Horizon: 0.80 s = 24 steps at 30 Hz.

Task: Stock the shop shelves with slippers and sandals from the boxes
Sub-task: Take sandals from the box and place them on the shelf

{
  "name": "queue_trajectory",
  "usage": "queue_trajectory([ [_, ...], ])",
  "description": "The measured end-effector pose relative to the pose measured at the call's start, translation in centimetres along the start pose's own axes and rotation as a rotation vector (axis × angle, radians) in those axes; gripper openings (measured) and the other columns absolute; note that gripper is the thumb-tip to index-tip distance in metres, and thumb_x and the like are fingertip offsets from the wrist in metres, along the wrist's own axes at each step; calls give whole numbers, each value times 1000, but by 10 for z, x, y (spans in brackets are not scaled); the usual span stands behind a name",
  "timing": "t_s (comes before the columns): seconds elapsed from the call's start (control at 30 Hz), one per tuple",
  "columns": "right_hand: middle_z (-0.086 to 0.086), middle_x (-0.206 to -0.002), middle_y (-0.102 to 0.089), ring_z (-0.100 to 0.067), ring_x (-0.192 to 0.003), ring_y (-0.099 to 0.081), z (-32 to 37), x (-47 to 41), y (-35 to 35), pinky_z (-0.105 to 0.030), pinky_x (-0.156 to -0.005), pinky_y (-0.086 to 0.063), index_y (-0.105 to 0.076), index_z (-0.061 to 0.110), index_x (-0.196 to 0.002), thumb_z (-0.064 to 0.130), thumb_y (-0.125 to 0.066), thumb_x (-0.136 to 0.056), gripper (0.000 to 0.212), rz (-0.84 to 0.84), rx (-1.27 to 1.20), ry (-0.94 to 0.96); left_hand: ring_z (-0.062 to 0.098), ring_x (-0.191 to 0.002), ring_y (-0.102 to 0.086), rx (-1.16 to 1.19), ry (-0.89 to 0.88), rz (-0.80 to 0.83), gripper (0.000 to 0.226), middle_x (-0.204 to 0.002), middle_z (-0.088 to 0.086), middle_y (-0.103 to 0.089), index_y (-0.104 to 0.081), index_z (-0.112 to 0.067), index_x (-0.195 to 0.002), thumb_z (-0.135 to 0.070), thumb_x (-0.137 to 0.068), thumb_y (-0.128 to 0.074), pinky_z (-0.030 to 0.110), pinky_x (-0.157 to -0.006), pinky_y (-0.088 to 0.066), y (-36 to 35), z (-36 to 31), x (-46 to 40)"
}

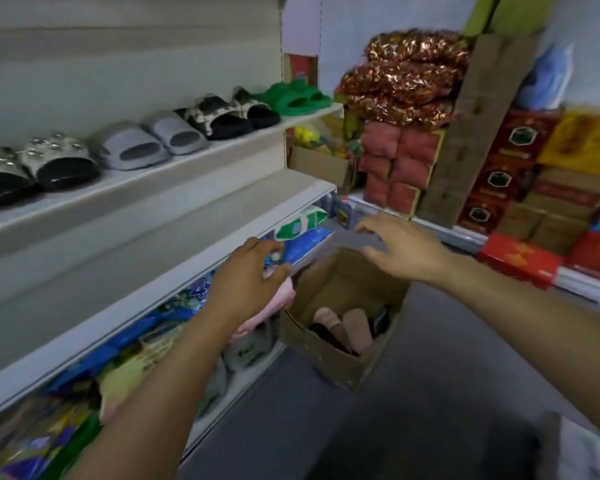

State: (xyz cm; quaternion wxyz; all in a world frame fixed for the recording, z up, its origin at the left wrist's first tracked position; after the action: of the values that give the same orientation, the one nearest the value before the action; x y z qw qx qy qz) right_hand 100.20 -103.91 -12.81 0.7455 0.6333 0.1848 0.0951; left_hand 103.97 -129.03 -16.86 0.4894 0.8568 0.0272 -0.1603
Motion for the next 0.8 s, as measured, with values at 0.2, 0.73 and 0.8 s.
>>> queue_trajectory([
  [0.2, 0, -126, -54, -19, -113, -51, -93, -27, -56, -26, -78, -35, -54, 25, -125, 34, -52, -93, 33, 136, -80, -87, 14, -103, -58, 150, 98, 206, 43, -118, -5, -59, -59, -26, -121, -48, -84, -60, 33, -91, -47, -94, -5, -60],
  [0.73, -9, -108, -62, -29, -107, -58, -285, -206, -282, -35, -91, -45, -62, 3, -103, 20, -43, -99, 26, 738, -339, -274, 19, -99, -63, 374, 608, 557, 31, -104, 3, -68, -64, -22, -108, -39, -83, -67, 36, -94, -49, -360, 88, -215],
  [0.8, -10, -120, -61, -26, -112, -56, -300, -213, -328, -34, -96, -44, -61, 6, -117, 21, -45, -98, 29, 837, -379, -308, 17, -102, -62, 385, 691, 603, 29, -105, 0, -68, -64, -20, -114, -32, -88, -66, 31, -94, -48, -398, 106, -218],
])
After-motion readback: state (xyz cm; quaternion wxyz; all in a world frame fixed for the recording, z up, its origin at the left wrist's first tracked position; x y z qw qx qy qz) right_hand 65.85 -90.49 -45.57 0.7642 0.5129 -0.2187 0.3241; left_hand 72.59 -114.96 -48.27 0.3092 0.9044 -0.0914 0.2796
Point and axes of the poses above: each hand's wrist, its own x-axis away from the middle knuckle, its own y-axis out of the back of the hand, z = x × y, the point moved 2 cm from there along -x, towards the middle knuckle
